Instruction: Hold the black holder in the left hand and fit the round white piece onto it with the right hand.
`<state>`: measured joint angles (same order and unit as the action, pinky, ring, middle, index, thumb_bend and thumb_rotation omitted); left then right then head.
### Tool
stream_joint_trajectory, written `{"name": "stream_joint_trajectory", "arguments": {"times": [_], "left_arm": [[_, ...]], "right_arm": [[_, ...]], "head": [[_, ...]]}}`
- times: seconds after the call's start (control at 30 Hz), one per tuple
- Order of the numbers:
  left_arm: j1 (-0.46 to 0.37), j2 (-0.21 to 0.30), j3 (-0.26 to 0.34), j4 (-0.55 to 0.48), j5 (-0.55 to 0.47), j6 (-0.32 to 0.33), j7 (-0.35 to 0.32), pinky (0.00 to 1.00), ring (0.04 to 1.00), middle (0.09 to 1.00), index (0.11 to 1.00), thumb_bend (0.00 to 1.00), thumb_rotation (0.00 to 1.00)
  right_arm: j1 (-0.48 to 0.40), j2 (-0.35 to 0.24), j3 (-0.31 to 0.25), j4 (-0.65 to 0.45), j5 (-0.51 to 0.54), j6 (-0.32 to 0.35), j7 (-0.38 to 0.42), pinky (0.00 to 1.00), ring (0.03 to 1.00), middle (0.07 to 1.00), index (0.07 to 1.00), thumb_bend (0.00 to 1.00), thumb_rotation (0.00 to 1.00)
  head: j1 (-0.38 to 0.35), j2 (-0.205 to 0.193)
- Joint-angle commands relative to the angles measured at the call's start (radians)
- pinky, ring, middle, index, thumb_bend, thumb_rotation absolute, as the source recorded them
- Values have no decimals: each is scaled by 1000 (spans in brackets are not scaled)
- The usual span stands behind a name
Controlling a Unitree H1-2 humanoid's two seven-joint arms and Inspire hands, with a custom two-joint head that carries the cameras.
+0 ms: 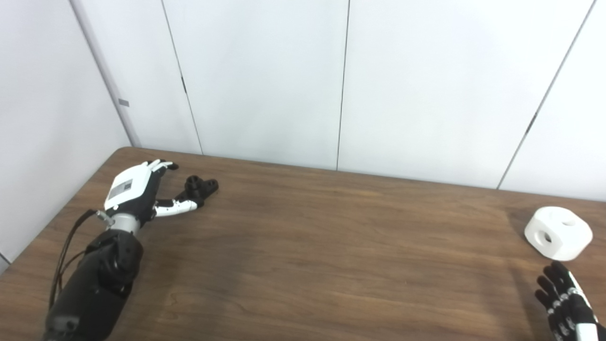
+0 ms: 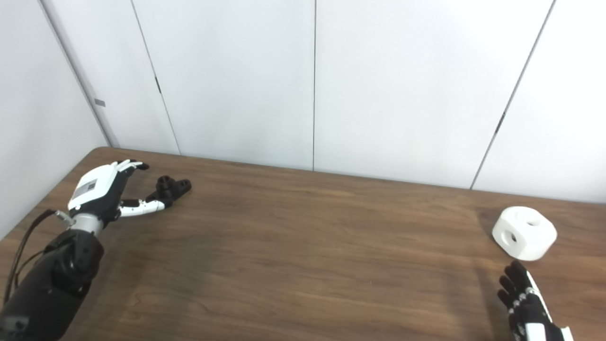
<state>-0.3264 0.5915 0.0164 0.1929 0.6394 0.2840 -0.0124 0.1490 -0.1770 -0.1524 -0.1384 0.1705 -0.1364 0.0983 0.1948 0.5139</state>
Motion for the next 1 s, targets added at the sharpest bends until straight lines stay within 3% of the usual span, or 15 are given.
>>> {"name": "stream_joint_trajectory", "arguments": {"times": [0.0,0.43,0.97], "left_arm": [[-65,45,-4,18,23,9,16,947,974,947,835,953,535],[-137,43,-45,145,-9,43,-13,959,992,948,800,912,509],[-164,51,-66,180,-72,31,-37,955,955,898,689,882,385]], "right_arm": [[37,28,8,21,5,-24,-3,941,941,944,929,627,924],[40,27,12,17,-12,-23,-1,948,961,949,932,627,932],[45,35,18,1,-27,-16,-8,958,967,953,942,635,932]], "head": [[1,0],[-9,4],[-14,9]]}}
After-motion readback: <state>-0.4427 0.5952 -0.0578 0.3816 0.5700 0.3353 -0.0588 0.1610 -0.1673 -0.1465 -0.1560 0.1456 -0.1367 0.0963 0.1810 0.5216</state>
